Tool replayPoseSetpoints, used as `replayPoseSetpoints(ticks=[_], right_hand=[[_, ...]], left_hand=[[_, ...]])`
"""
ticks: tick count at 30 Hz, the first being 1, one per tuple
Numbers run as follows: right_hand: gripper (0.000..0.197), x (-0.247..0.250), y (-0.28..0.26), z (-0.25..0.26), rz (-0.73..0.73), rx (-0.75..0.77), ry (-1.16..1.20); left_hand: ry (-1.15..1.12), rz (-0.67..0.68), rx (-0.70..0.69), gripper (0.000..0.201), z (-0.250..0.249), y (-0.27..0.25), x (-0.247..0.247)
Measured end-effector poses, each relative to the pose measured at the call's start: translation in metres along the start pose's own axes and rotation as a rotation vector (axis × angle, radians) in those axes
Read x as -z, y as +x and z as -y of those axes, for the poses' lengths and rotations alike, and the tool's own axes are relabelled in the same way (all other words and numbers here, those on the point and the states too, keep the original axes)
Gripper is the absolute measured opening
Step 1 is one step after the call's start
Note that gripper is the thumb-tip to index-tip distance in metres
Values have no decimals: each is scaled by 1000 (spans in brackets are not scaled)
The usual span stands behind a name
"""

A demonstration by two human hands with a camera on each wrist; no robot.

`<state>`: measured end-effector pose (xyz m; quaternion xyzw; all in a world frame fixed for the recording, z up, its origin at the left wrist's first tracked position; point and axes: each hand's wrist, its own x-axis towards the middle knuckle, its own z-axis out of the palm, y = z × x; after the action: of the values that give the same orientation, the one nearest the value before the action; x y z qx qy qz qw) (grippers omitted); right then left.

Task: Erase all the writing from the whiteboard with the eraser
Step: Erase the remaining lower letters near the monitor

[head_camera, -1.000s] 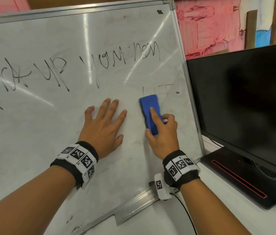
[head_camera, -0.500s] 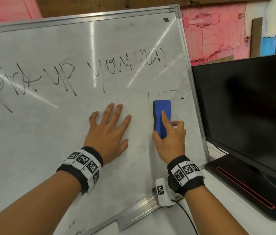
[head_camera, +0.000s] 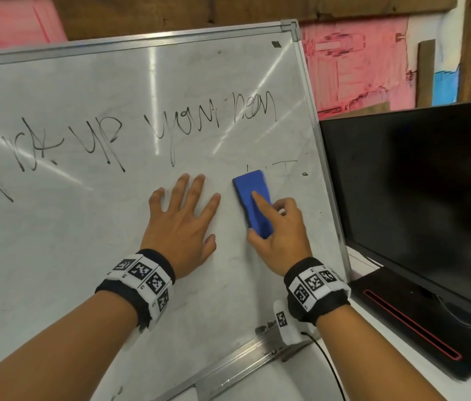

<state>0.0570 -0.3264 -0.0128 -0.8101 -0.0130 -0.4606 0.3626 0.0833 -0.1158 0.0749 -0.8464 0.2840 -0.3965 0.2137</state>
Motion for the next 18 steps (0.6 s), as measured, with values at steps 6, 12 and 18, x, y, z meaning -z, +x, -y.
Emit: replayPoseSetpoints(ticks=[6, 12, 18], right_hand=[[76, 1, 6, 4, 11, 13, -4], [77, 5, 22, 0, -92, -95, 2], [73, 6, 21, 9, 34, 117, -90]], left_hand=[[1, -11, -1, 77, 5, 3, 1], [-9, -6, -1, 77, 5, 5, 3], [-28, -13, -3, 77, 4, 3, 1]])
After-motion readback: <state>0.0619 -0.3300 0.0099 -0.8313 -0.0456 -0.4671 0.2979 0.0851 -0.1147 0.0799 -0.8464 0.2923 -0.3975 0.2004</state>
